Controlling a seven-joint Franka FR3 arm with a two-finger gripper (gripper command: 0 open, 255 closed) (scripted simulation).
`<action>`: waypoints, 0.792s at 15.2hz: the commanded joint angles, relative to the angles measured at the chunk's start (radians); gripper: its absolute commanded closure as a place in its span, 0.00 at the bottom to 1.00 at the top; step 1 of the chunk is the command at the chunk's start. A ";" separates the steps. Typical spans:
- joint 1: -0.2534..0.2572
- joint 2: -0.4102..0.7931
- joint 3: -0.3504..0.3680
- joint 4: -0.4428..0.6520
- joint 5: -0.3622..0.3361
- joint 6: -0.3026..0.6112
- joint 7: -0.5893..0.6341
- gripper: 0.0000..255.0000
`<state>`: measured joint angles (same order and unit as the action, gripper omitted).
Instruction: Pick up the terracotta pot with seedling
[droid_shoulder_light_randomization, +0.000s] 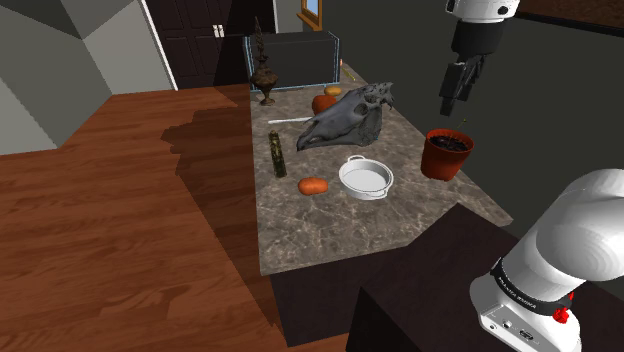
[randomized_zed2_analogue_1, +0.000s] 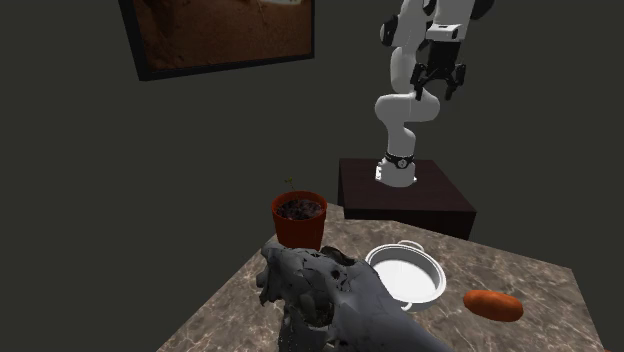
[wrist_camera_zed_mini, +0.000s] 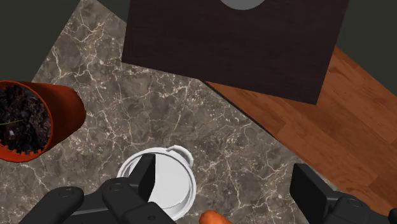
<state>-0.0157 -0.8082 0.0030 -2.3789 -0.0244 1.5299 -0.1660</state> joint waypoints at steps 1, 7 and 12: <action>0.000 0.000 0.000 0.000 0.000 0.000 0.000 0.00; -0.043 0.052 -0.128 -0.051 -0.089 0.112 -0.135 0.00; -0.075 0.135 -0.236 -0.058 -0.150 0.215 -0.245 0.00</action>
<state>-0.0836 -0.6889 -0.2103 -2.4379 -0.1613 1.7273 -0.3861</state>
